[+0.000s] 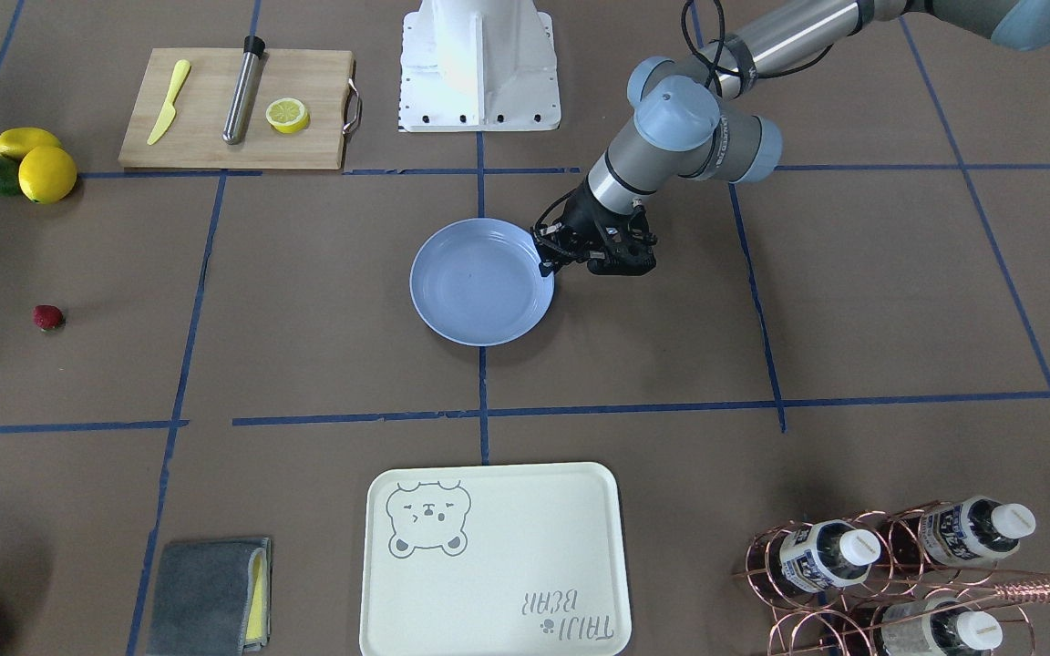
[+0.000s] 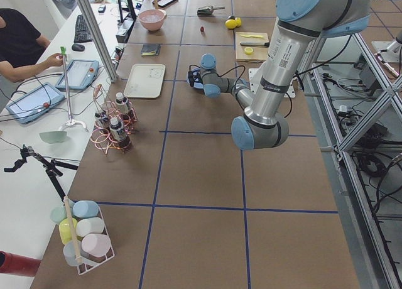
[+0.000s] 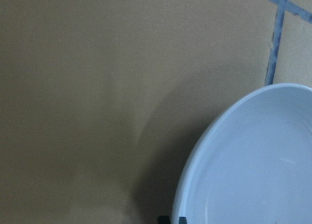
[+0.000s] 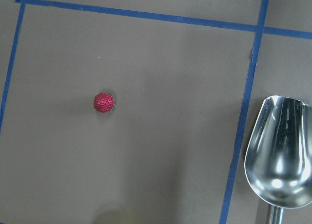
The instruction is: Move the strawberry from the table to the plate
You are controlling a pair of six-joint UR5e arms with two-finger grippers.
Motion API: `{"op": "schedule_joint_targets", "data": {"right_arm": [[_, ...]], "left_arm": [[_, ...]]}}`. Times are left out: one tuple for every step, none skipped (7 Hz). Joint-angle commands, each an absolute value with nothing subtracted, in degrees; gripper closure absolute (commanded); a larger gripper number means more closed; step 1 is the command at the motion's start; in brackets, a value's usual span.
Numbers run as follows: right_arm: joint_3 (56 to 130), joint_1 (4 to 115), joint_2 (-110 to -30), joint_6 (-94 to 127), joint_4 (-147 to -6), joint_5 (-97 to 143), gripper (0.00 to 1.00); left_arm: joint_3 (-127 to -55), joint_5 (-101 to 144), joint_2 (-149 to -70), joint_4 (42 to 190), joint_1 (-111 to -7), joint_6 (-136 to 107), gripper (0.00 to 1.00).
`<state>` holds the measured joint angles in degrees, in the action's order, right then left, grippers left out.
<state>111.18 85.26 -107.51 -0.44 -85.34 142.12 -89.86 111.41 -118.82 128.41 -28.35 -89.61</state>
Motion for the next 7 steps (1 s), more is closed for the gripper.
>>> {"op": "schedule_joint_targets", "data": {"right_arm": [[111.2,85.3,-107.5,-0.4,-85.3,142.1,0.0],[111.2,85.3,-107.5,-0.4,-85.3,142.1,0.0],[111.2,85.3,-107.4,-0.4,-85.3,142.1,0.0],[111.2,84.6,-107.3,-0.3,-85.4,142.1,0.0],[110.9,81.0,-107.0,4.8,-85.3,140.9,0.0],[110.9,76.8,-105.7,11.3,-82.6,136.6,0.0],[110.8,71.2,-105.5,18.7,-77.1,132.1,0.0]], "left_arm": [[-89.8,111.0,-118.7,128.4,-28.2,-89.6,0.71],[-89.9,111.0,-118.7,128.5,-28.2,-89.6,0.58],[-90.2,110.9,-118.8,128.5,-28.2,-89.5,0.5],[-91.8,111.1,-118.7,128.3,-28.5,-89.4,0.49],[-93.8,111.3,-118.6,128.2,-29.2,-89.4,0.49],[-96.0,111.5,-117.0,128.1,-30.0,-89.4,0.49],[-97.9,111.6,-115.9,127.1,-30.1,-89.4,0.49]]}}
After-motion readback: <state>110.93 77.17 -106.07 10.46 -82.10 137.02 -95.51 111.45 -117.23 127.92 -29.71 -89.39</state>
